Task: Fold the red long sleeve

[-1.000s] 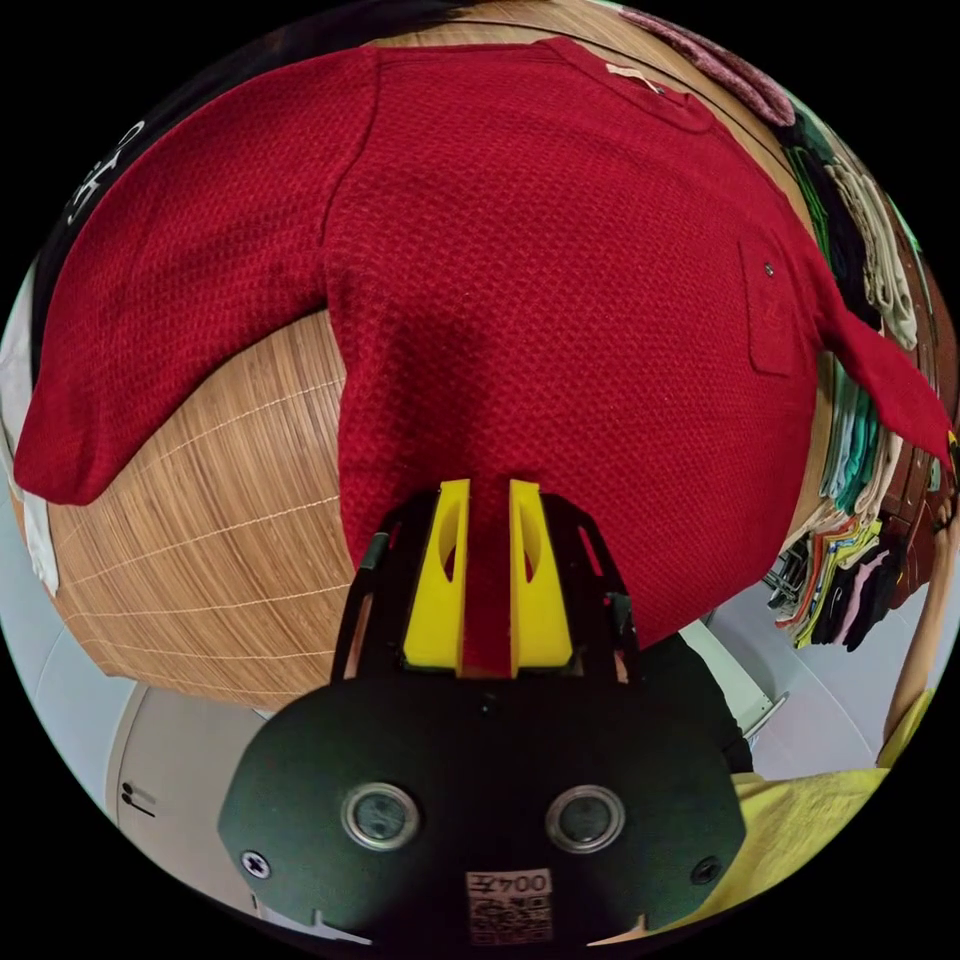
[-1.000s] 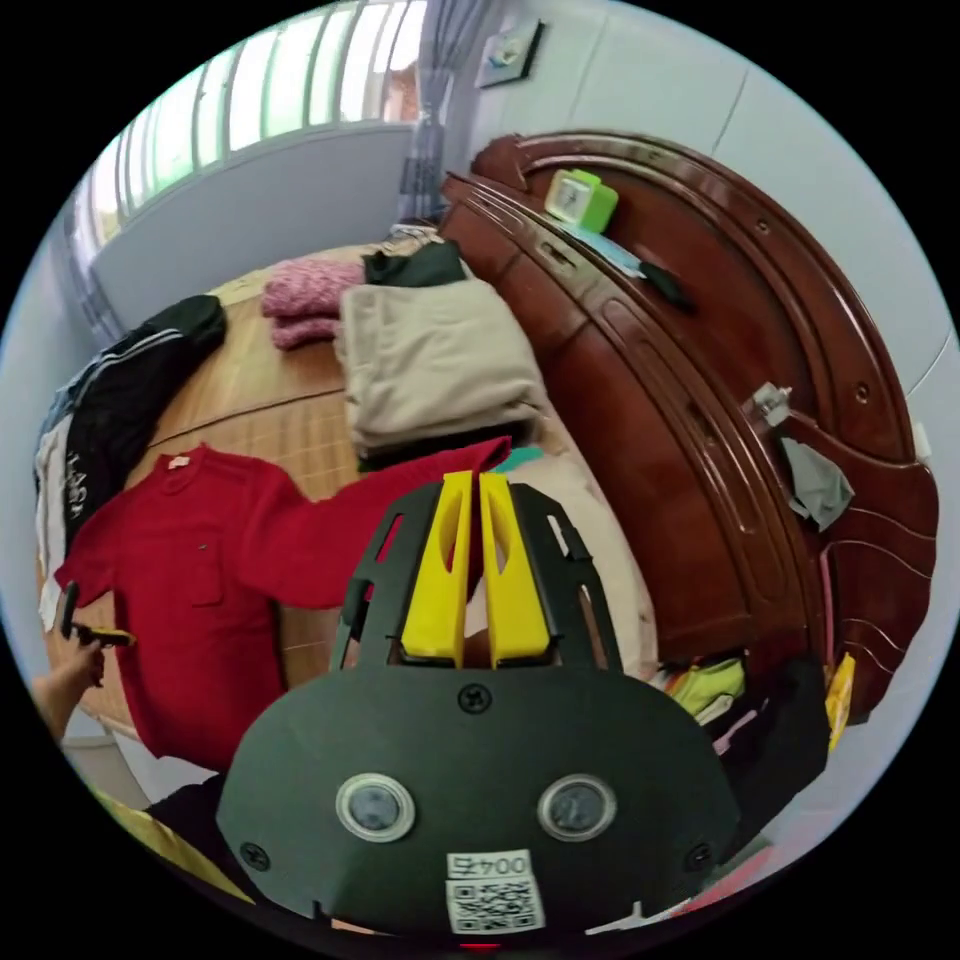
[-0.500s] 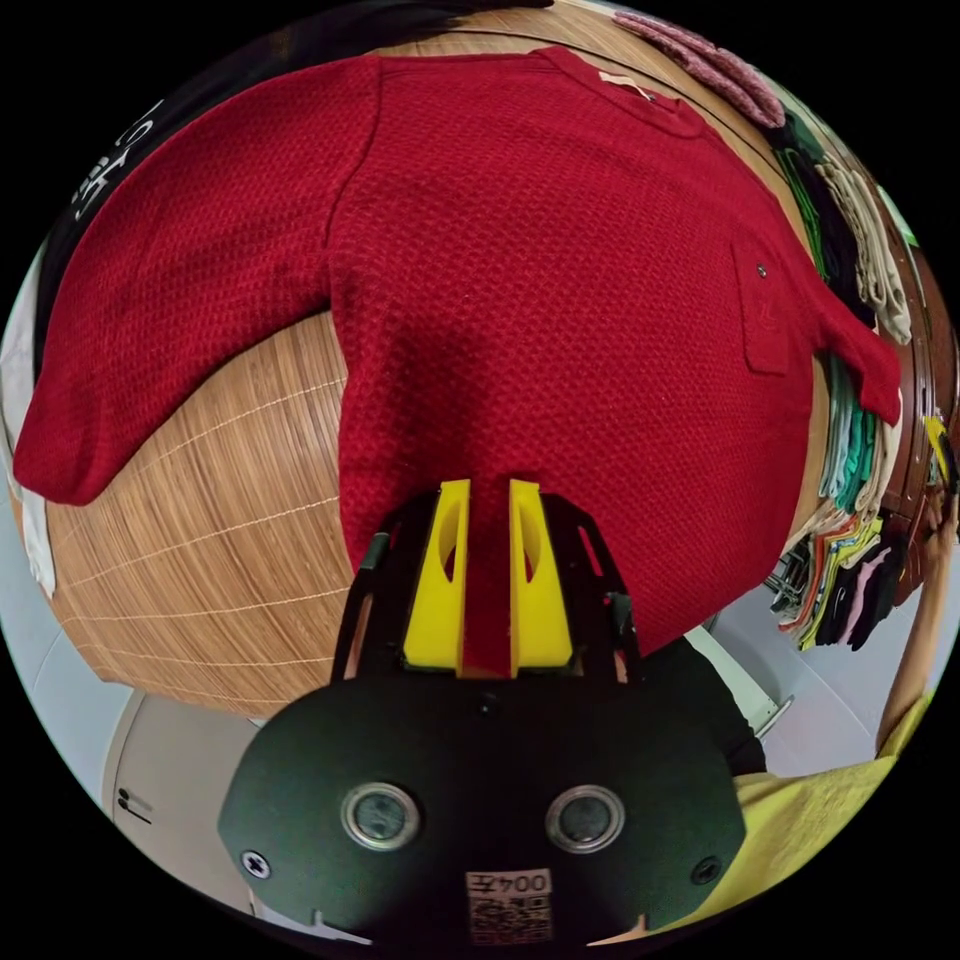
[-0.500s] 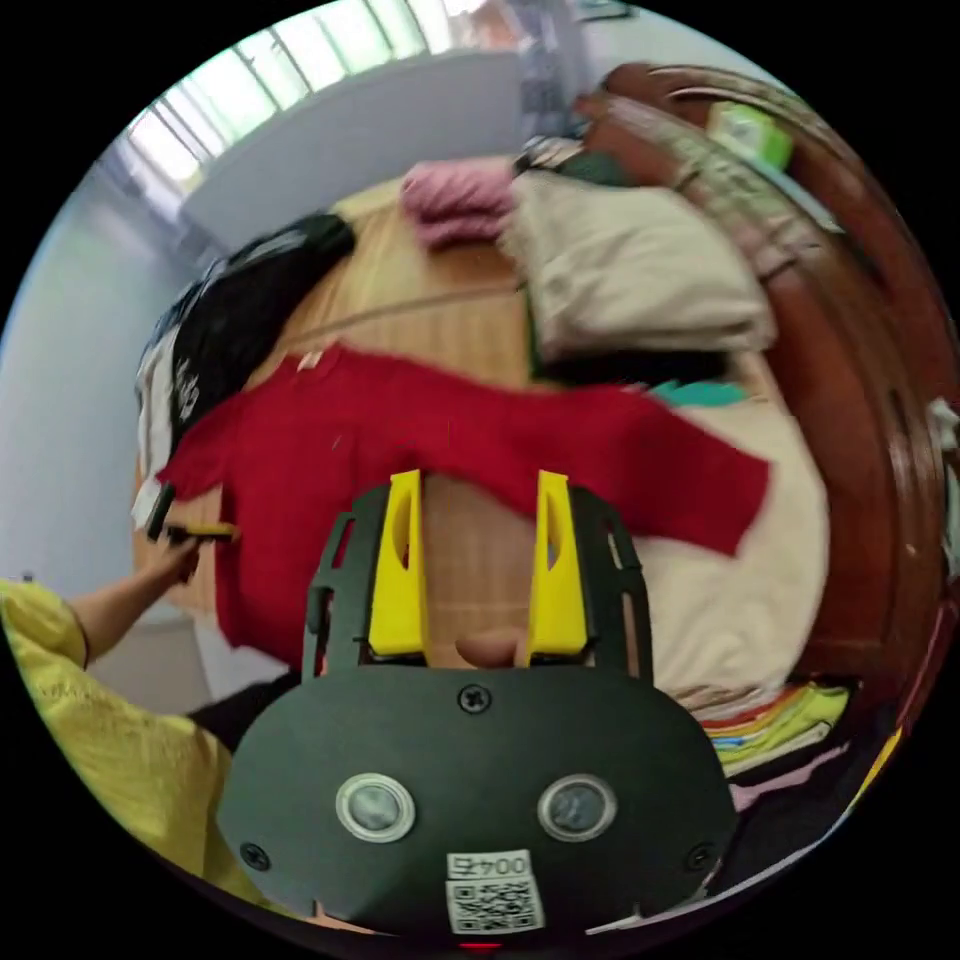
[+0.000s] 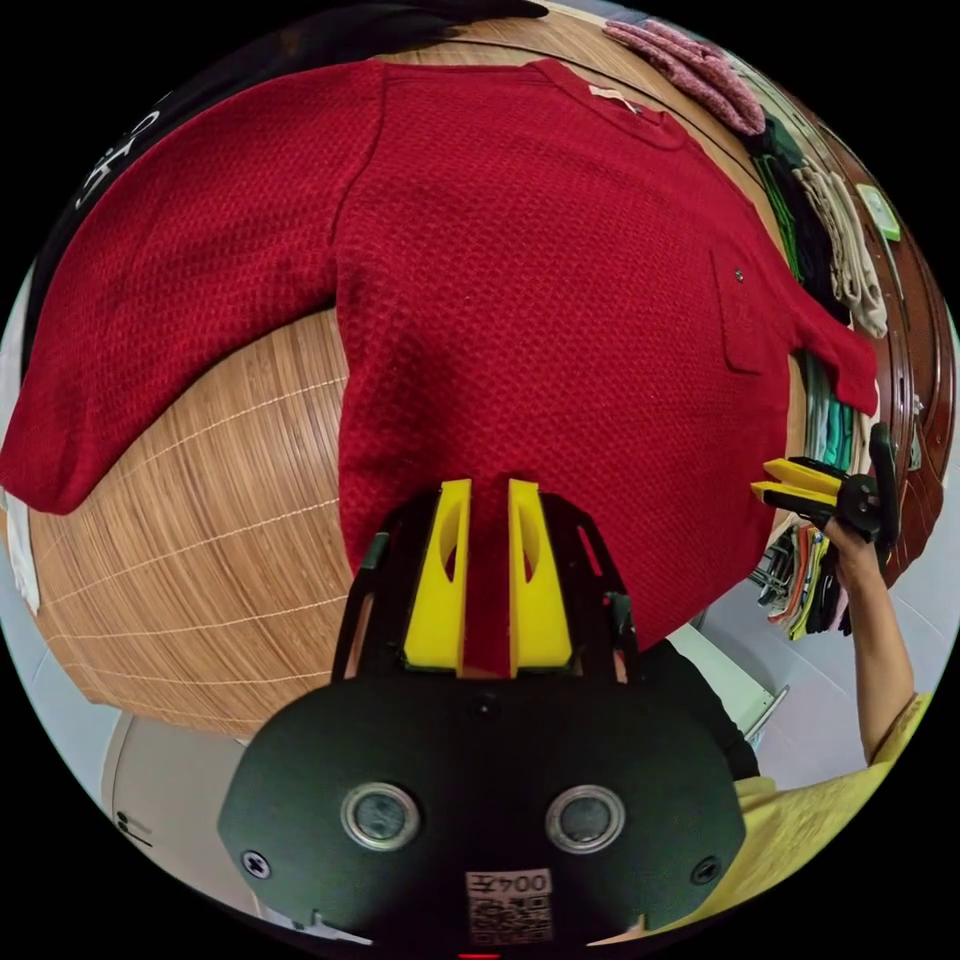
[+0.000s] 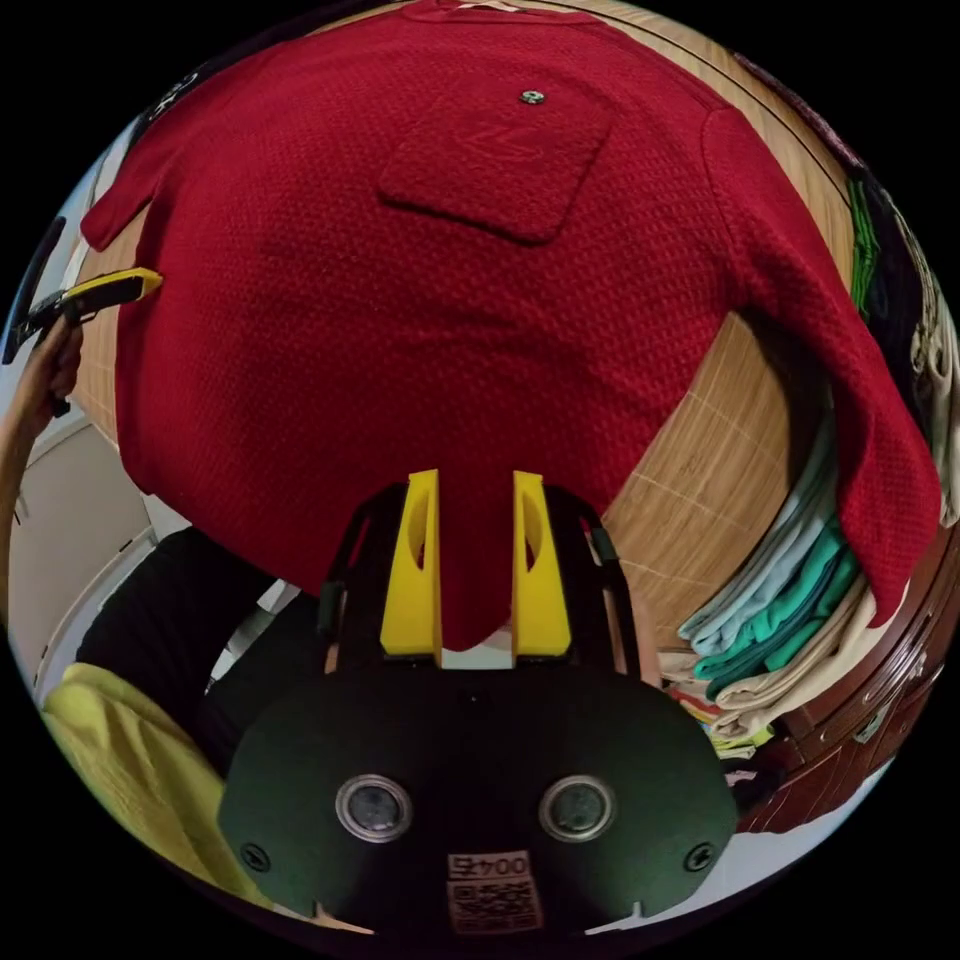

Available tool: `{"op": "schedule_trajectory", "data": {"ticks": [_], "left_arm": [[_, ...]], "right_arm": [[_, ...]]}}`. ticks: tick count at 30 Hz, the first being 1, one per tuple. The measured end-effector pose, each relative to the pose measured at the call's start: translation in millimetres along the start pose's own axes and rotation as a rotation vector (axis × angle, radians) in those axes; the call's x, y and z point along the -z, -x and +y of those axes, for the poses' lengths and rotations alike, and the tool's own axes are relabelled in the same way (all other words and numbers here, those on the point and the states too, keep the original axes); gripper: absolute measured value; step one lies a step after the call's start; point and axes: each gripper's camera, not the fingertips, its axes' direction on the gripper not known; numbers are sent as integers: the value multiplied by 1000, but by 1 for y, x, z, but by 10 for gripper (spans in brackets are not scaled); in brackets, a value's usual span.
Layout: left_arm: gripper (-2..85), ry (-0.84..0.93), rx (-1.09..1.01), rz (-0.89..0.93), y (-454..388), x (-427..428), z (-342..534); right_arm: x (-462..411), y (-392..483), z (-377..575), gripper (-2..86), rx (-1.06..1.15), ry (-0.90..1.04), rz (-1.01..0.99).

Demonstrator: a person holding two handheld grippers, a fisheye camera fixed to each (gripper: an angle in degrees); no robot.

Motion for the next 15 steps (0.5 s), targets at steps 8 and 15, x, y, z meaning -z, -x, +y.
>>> {"op": "schedule_trajectory", "data": {"ticks": [8, 15], "left_arm": [[21, -84, -35, 148, 29, 41, 16], [89, -156, -147, -44, 75, 99, 2]], "right_arm": [[-20, -19, -27, 160, -9, -5, 24], [-32, -38, -46, 161, -25, 11, 27]]}}
